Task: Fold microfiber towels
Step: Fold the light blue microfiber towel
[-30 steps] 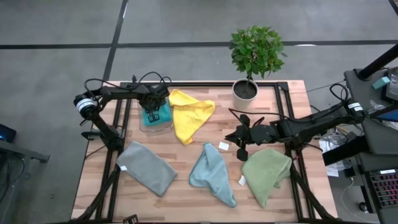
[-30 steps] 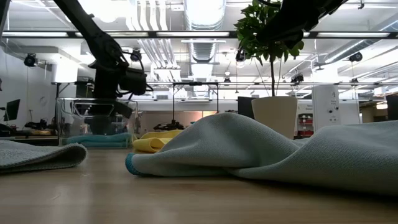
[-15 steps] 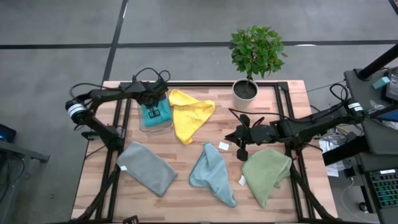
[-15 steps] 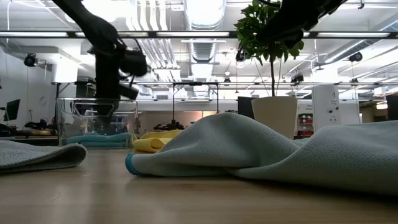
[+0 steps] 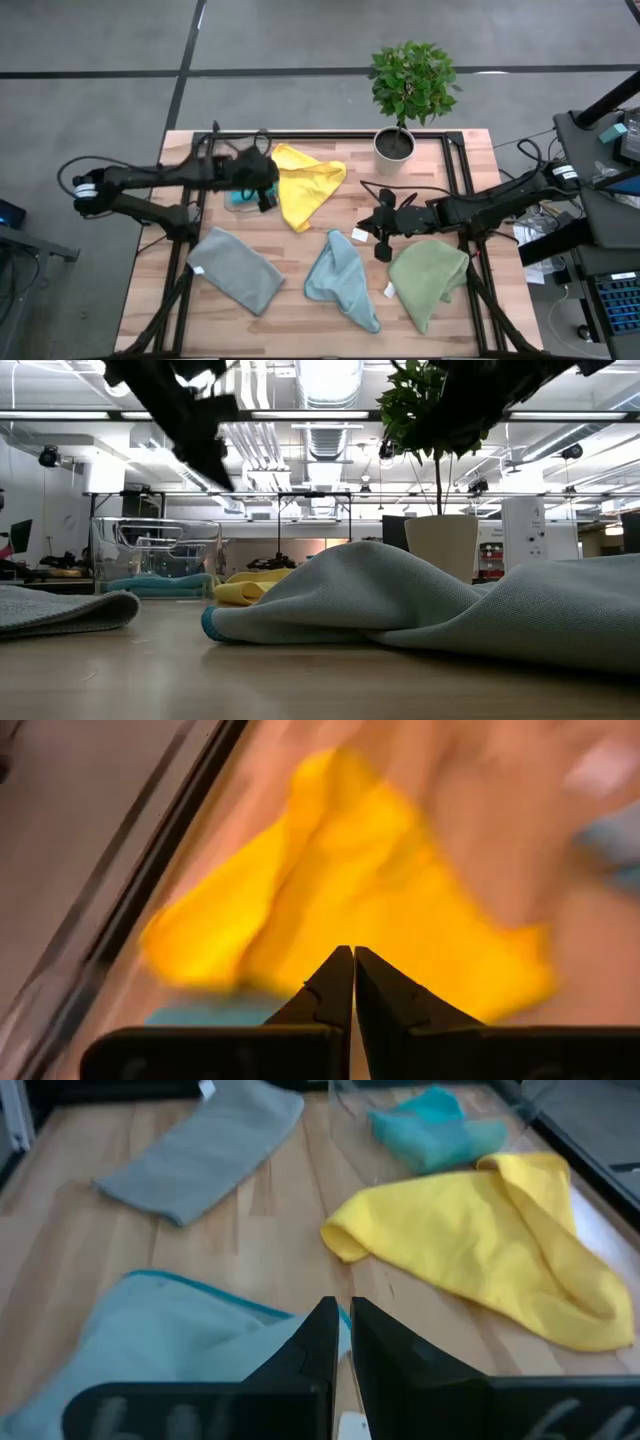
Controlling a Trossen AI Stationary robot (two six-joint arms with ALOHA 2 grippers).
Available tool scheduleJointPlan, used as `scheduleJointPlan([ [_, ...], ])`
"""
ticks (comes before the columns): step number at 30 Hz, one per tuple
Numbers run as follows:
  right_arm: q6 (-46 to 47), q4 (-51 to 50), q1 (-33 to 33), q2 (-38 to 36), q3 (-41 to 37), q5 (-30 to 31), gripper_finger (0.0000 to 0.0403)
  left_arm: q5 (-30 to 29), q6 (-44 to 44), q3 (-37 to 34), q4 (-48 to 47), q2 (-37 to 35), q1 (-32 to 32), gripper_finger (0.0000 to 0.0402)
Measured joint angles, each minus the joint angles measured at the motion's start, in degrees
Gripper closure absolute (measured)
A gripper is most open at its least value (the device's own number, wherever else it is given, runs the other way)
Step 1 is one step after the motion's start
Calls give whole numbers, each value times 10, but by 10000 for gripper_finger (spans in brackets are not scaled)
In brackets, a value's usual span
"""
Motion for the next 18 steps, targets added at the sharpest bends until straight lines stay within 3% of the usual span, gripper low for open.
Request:
scheduleJointPlan([
  [7,31,1,4,23,0,-18,354,-1,-14,-5,126,37,-111,402],
  [13,91,2,5,43,0,-25,288,-1,-13,-1,207,89,-153,402],
  [18,93,59,3,100,0,-25,234,-1,-14,-3,252,121,-165,402],
])
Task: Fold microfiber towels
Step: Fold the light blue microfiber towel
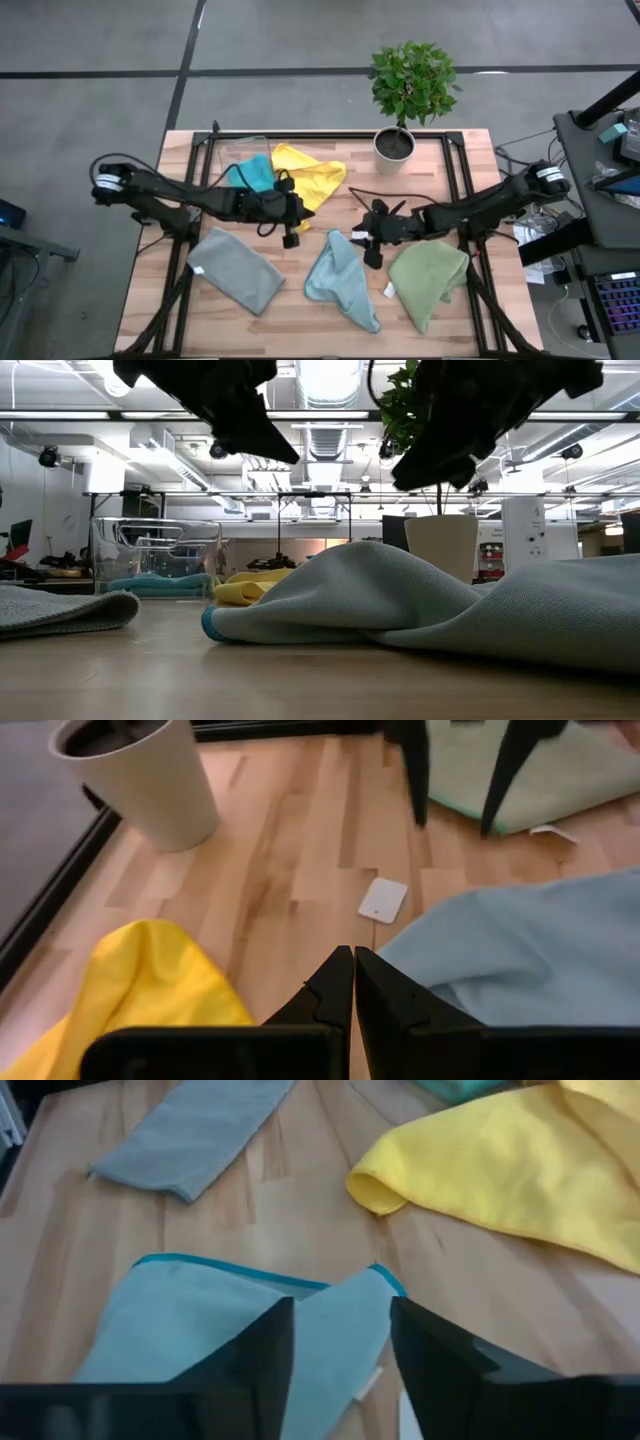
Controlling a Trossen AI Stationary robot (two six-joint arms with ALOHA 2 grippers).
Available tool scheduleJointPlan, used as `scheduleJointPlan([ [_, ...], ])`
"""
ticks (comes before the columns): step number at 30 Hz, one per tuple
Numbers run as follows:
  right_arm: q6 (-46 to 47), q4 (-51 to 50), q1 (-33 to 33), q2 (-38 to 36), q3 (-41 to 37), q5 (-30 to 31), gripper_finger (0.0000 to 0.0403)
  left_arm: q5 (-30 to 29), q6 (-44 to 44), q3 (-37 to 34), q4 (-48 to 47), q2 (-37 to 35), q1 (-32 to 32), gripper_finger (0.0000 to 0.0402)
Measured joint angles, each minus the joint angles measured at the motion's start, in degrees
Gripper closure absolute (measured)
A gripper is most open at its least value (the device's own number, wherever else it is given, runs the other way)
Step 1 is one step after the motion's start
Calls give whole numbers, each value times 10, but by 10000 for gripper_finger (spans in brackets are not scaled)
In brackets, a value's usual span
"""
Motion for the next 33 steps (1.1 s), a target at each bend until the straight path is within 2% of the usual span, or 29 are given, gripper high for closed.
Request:
scheduleJointPlan([
  [8,-39,85,-44,99,4,-14,181,0,-2,0,28,19,-5,402],
  [15,-89,135,-115,149,4,-119,162,0,0,0,36,14,-5,402],
  [21,-133,185,-159,187,4,-217,164,0,0,-1,36,14,-5,402],
  [28,-140,197,-172,227,14,-247,172,1,1,-1,40,14,-5,402],
  [33,-143,198,-171,240,17,-320,184,1,5,-1,48,14,-5,402],
])
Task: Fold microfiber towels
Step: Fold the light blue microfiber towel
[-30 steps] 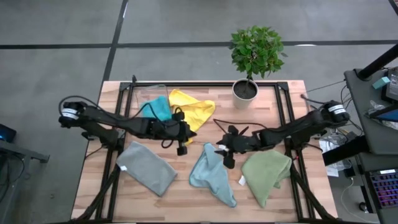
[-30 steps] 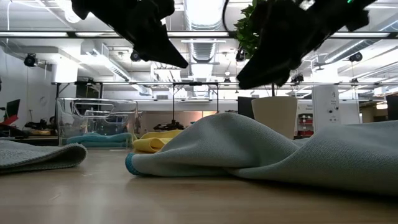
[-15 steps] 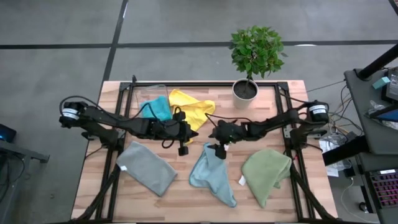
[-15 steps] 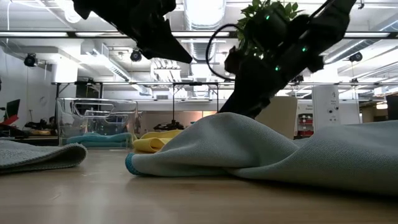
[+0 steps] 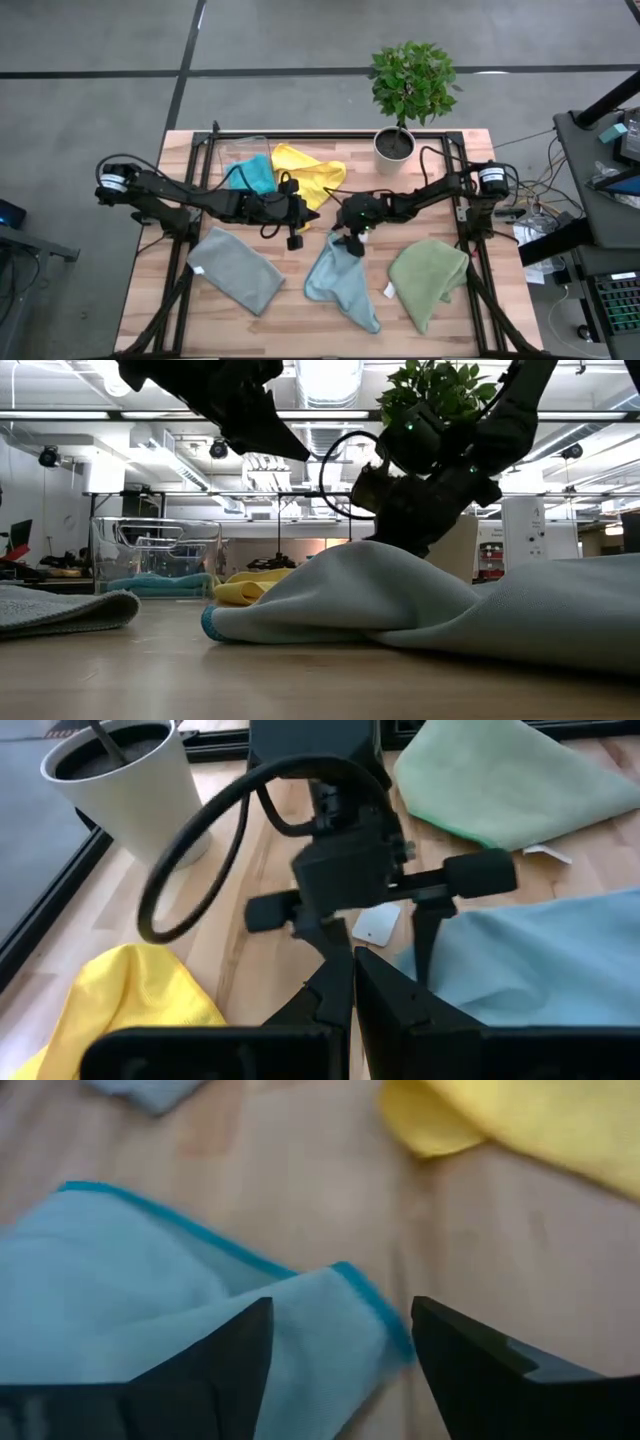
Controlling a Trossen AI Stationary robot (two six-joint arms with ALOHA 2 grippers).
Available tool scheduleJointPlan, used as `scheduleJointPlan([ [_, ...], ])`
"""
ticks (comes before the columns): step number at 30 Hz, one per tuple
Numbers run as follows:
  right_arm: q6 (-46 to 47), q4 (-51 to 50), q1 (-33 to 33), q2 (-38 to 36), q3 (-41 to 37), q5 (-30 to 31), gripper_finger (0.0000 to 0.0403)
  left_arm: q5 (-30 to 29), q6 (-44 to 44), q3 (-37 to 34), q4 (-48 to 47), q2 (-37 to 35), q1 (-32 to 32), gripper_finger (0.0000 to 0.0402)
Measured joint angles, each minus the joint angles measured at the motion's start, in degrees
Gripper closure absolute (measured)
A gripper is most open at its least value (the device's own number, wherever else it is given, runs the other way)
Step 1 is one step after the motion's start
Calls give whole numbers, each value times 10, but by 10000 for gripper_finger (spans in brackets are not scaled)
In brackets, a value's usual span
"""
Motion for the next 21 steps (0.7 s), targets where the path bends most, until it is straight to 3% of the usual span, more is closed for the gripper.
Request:
scheduleJointPlan([
  [5,9,-7,1,0,1,-23,246,0,1,-1,3,0,0,402],
  [12,4,-11,14,-10,1,-35,381,0,1,-2,9,-1,0,402],
  [21,-29,-61,48,-147,0,14,394,0,-6,-4,16,-1,0,402],
])
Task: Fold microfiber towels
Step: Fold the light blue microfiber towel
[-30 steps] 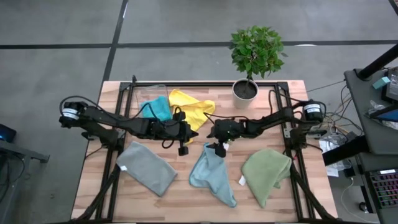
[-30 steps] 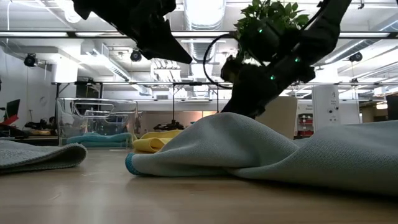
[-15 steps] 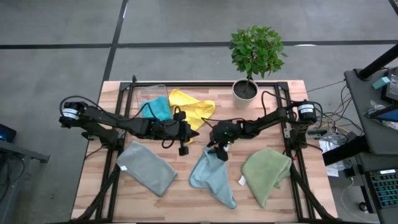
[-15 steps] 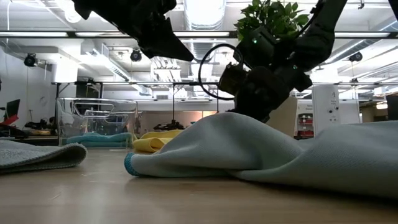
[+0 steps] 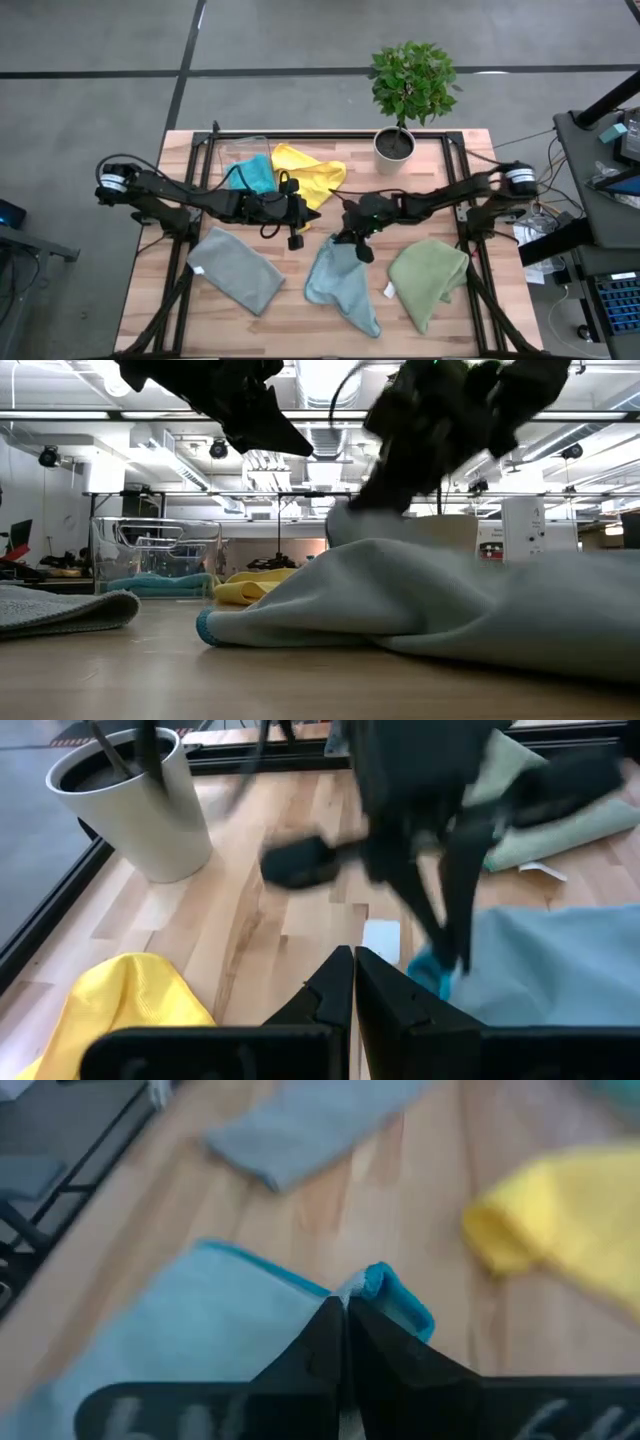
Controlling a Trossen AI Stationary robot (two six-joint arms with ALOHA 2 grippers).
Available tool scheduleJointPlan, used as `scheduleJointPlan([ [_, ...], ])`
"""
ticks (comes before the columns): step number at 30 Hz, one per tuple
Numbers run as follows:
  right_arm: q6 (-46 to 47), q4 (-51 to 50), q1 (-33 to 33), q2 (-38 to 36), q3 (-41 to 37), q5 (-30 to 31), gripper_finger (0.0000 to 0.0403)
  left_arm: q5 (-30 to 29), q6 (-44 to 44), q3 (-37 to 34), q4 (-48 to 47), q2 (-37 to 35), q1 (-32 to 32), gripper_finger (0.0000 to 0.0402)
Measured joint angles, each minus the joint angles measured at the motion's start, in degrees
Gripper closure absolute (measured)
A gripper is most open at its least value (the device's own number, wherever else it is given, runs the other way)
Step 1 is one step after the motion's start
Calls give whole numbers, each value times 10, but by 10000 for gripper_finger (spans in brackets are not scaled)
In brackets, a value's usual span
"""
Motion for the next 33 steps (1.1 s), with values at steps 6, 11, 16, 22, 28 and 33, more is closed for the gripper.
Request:
scheduleJointPlan([
  [6,-25,-74,22,-137,0,16,394,31,-6,-1,7,0,0,384],
  [11,-22,-125,43,-214,0,34,394,72,-15,-11,61,13,0,322],
  [16,-23,-153,72,-233,0,77,394,79,-11,-12,147,75,0,247],
  [22,-11,-167,92,-232,0,93,394,105,33,-6,195,160,0,192],
  [28,-9,-178,105,-233,0,72,394,104,54,-6,237,188,4,187],
  [33,-1,-176,108,-233,0,-39,394,118,100,-5,287,184,8,187],
])
